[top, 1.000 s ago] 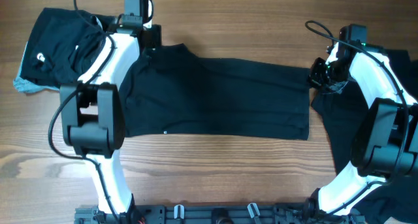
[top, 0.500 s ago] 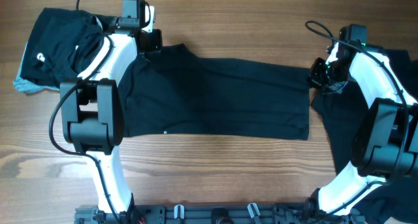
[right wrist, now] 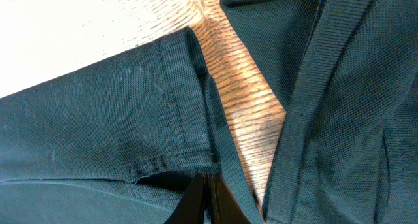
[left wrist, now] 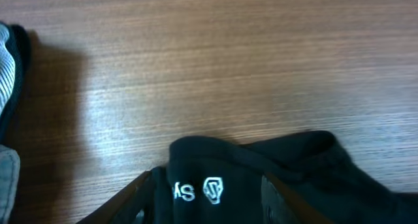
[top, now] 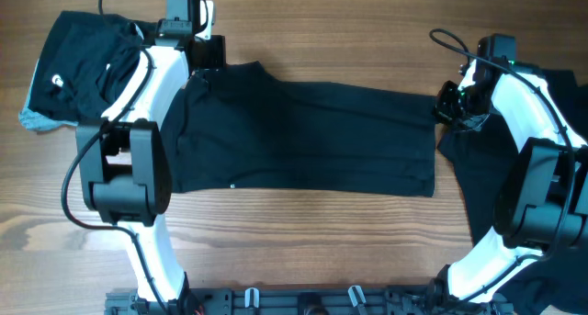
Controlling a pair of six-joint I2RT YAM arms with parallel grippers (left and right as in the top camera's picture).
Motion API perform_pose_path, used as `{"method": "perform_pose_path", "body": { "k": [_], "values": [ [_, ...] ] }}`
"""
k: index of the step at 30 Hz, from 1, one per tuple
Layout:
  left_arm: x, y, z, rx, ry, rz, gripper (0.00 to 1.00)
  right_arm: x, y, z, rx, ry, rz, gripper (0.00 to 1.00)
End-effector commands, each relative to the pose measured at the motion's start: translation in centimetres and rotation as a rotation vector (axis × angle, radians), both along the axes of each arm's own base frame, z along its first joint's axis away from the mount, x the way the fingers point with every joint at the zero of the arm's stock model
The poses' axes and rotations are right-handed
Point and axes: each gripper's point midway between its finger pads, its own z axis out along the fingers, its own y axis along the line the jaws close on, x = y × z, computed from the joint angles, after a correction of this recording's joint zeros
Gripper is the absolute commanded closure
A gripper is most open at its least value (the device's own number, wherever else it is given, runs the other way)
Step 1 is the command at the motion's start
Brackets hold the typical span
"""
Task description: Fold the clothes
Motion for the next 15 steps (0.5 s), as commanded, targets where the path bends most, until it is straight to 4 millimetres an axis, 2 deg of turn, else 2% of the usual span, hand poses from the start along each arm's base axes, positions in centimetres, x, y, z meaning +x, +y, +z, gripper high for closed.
{"method": "perform_pose_path", "body": {
  "k": [1, 4, 8, 13, 14, 15],
  "values": [
    [-0.6, 0.2, -3.0, -0.005, 0.072, 0.023, 0.49, 0.1, -0.4, 1.0, -0.024, -0.026, 0.006, 0.96],
    [-1.1, -0.3, -3.3, -0.032, 0.095, 0.008, 0.52, 0.1, -0.4, 1.0, -0.024, -0.027, 0.005, 0.96],
    [-1.0, -1.1, -3.1, -0.073, 0.093, -0.016, 0.67, 0.2, -0.4, 1.0, -0.025, -0.028, 0.005, 0.96],
    [0.3, -1.2, -2.4, -0.078, 0.032, -0.019, 0.68, 0.2, -0.4, 1.0, -0.025, -0.028, 0.007, 0.96],
    [0.4, -1.2, -2.4, -0.079, 0.027, -0.019, 0.72, 0.2, -0.4, 1.0, -0.025, -0.03, 0.006, 0.96],
    [0.4, -1.2, -2.4, -0.079, 0.027, -0.019, 0.82, 0.2, -0.4, 1.0, -0.025, -0.03, 0.006, 0.96]
  ]
}}
